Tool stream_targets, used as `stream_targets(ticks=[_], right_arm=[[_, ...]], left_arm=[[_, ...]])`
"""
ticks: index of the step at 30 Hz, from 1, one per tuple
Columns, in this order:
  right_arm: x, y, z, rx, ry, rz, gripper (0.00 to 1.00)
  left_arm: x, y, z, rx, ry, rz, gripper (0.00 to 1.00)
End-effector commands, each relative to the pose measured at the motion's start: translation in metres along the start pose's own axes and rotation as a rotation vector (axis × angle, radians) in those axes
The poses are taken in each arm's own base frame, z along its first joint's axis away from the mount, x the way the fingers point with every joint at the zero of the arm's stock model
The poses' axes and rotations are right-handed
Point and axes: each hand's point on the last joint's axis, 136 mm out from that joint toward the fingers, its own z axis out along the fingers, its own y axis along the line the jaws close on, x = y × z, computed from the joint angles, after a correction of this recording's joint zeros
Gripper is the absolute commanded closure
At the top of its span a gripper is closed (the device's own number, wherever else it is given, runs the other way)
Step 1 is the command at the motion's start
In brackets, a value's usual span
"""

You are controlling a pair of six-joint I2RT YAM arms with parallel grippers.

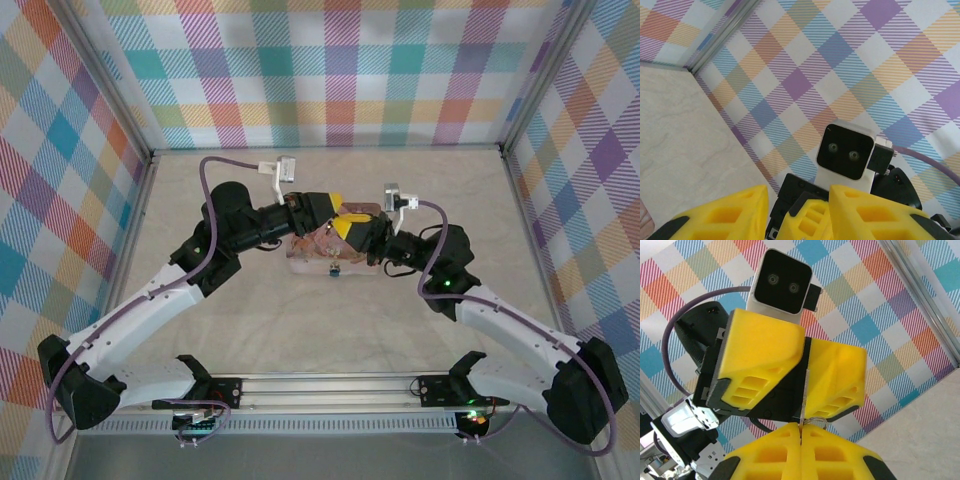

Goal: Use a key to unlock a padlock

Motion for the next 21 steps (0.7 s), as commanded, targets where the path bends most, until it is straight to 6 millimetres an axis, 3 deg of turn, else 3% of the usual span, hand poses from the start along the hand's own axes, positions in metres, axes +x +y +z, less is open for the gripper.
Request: stream_targets(ticks=[1, 10, 14, 21], right_arm=[[0.000, 0.012, -0.002, -0.026, 0.018, -0.029, 1.00], [0.001, 0.008, -0.004, 0.022, 0.037, -0.044, 1.00], [0.002, 0.001, -0.008, 0.098, 0.063, -0.087, 1.00], [-0.002, -0.008, -0.020, 0.261, 0.140, -0.254, 1.00]], left_arm=[[-0.002, -0.006, -0.007, 0.017, 0.004, 0.017, 0.66], [0.002, 0.003, -0.004, -0.014, 0.021, -0.006, 0.64], [0.000, 0.014, -0.008, -0.069, 0.007, -0.041, 0.51], [-0.007, 0.054, -0.016, -0.220, -0.003, -0.205, 0.34]])
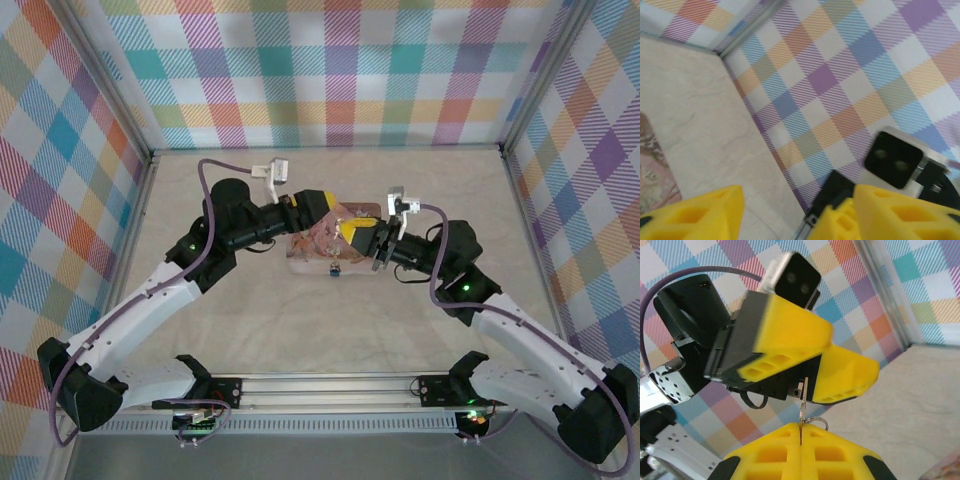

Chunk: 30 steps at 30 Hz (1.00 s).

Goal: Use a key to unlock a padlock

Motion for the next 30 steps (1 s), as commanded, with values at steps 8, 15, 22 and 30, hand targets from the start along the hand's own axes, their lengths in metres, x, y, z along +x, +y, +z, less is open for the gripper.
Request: stream_targets(ticks=[8, 15, 22, 30], right_arm=[[-0.003, -0.039, -0.006, 0.376, 0.169, -0.449, 1.00], [-0.018, -0.045, 0.015, 0.580, 0.186, -0.815, 1.00], [-0.023, -0.035, 0.047, 0.656, 0.180, -1.058, 1.00], [-0.009, -0.033, 0.070, 0.634, 0.225, -1.135, 1.00]], left_arm=[[-0.012, 0.036, -0.006, -0.137, 0.007, -0.228, 0.27], [-0.027, 0.046, -0.017, -0.148, -0.036, -0.280, 0.26], [-0.029, 0.029, -0.019, -0.093, -0.011, -0.284, 0.21], [-0.019, 0.033, -0.018, -0.091, 0.030, -0.330, 0.27]])
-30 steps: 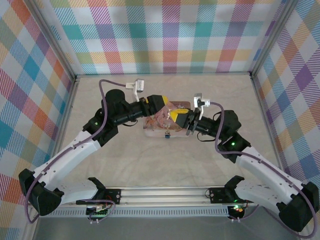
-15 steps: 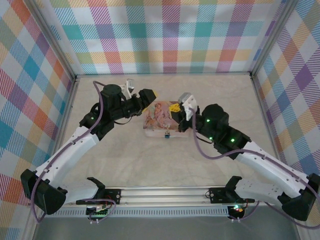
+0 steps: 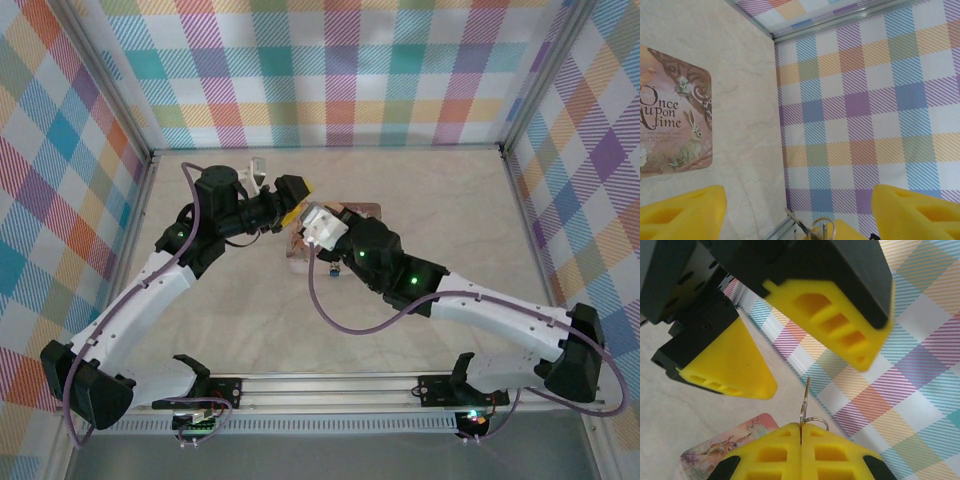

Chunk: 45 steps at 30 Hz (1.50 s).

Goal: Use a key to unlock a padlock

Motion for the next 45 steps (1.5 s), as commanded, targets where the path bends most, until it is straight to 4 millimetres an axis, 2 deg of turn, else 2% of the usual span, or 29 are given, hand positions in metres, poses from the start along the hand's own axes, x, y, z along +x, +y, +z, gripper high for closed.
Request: stream_targets(ticks=[1, 11, 15, 17, 24, 25, 26, 29, 33, 34, 36, 38, 39, 41, 45], right_arm=[[-0.021, -0.016, 0.000, 0.073, -0.041, -0.030, 1.00], [-0.011, -0.007, 0.006, 0.063, -0.004, -0.077, 1.00], [-0.007, -0.004, 0.006, 0.057, 0.008, -0.094, 1.00], [-0.007, -0.003, 0.005, 0.055, 0.009, -0.100, 1.00], [-0.001, 0.001, 0.003, 0.047, 0.020, -0.105, 1.00], [-0.001, 0.001, 0.002, 0.047, 0.019, -0.096, 1.00], [0.000, 0.000, 0.000, 0.046, 0.022, -0.076, 0.95], [0.006, -0.004, -0.007, 0.041, 0.043, 0.030, 0.61], [0.022, -0.005, -0.020, -0.015, 0.072, 0.254, 0.36], [0.025, -0.005, -0.023, -0.033, 0.075, 0.313, 0.30], [0.030, -0.005, -0.029, -0.073, 0.065, 0.444, 0.19], [0.035, -0.011, -0.032, -0.077, 0.061, 0.581, 0.01], [0.038, -0.014, -0.033, -0.080, 0.061, 0.641, 0.00], [0.047, -0.024, -0.034, -0.079, 0.069, 0.782, 0.00], [0.054, -0.031, -0.036, -0.194, 0.040, 1.026, 0.00]], left_arm=[[0.002, -0.016, -0.009, 0.049, 0.015, 0.000, 0.30], [0.003, -0.011, -0.006, 0.037, 0.023, -0.011, 0.54], [0.003, -0.009, -0.004, 0.034, 0.028, -0.012, 0.69], [0.003, -0.007, -0.001, 0.029, 0.032, -0.015, 0.73], [0.003, -0.003, 0.001, 0.024, 0.036, -0.017, 1.00], [0.003, -0.003, 0.001, 0.024, 0.037, -0.015, 1.00], [0.003, -0.001, 0.001, 0.019, 0.036, -0.014, 1.00], [-0.001, 0.001, -0.001, -0.006, 0.013, 0.024, 1.00], [-0.011, 0.003, -0.006, -0.046, -0.043, 0.120, 1.00], [-0.009, 0.011, -0.007, -0.081, -0.037, 0.123, 1.00], [-0.013, 0.011, -0.007, -0.090, -0.048, 0.166, 1.00], [-0.013, 0.009, -0.006, -0.077, -0.050, 0.195, 1.00], [-0.015, 0.003, -0.004, -0.045, -0.058, 0.226, 1.00], [-0.015, 0.002, -0.003, -0.034, -0.064, 0.254, 1.00], [-0.012, -0.002, 0.003, 0.020, -0.064, 0.284, 1.00]])
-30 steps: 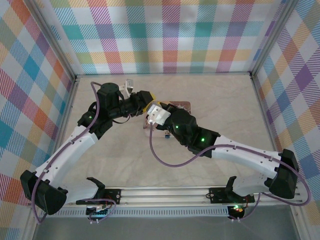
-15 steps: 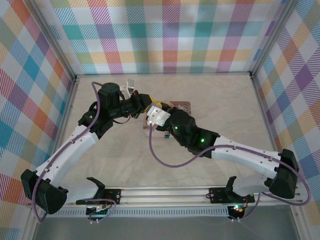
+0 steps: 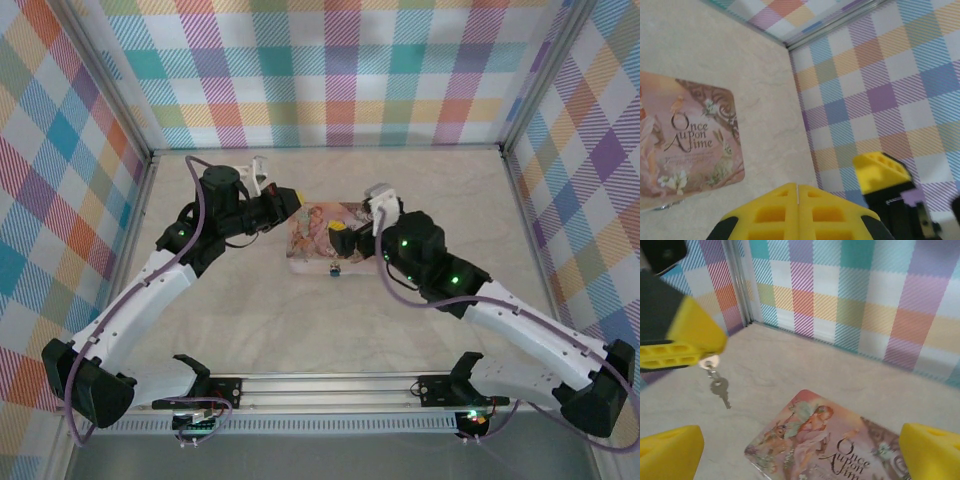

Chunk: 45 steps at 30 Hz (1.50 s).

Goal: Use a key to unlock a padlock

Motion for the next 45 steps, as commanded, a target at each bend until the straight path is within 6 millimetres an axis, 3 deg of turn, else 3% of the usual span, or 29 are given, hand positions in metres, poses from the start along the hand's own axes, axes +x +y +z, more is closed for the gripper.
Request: stream_targets(ticks=[1, 6, 8, 13, 18, 23, 34, 38, 45], right_arm=[[0.003, 0.012, -0.005, -0.187, 0.020, 0.314, 0.00], [-0.003, 0.012, -0.010, -0.379, -0.071, 0.561, 0.01], [-0.005, 0.011, -0.011, -0.445, -0.094, 0.638, 0.06], [-0.017, 0.014, -0.013, -0.602, -0.150, 0.759, 0.21], [-0.030, 0.028, -0.008, -0.759, -0.148, 0.807, 0.45], [-0.032, 0.032, -0.002, -0.792, -0.141, 0.809, 0.42], [-0.042, 0.043, -0.002, -0.861, -0.145, 0.791, 0.47], [-0.042, 0.044, 0.001, -0.870, -0.140, 0.793, 0.50], [-0.044, 0.047, 0.002, -0.886, -0.141, 0.788, 0.65]], left_arm=[[-0.006, -0.014, 0.002, 0.077, -0.039, 0.088, 1.00], [0.002, -0.026, 0.010, 0.136, -0.029, 0.120, 1.00], [0.006, -0.034, 0.011, 0.168, -0.021, 0.132, 1.00], [0.018, -0.050, 0.013, 0.229, -0.002, 0.153, 1.00], [0.024, -0.057, 0.016, 0.263, 0.010, 0.148, 1.00], [0.027, -0.063, 0.014, 0.283, 0.009, 0.152, 1.00], [0.033, -0.064, 0.019, 0.302, 0.022, 0.137, 1.00], [0.035, -0.065, 0.020, 0.304, 0.026, 0.135, 1.00], [0.038, -0.065, 0.022, 0.306, 0.026, 0.131, 1.00]])
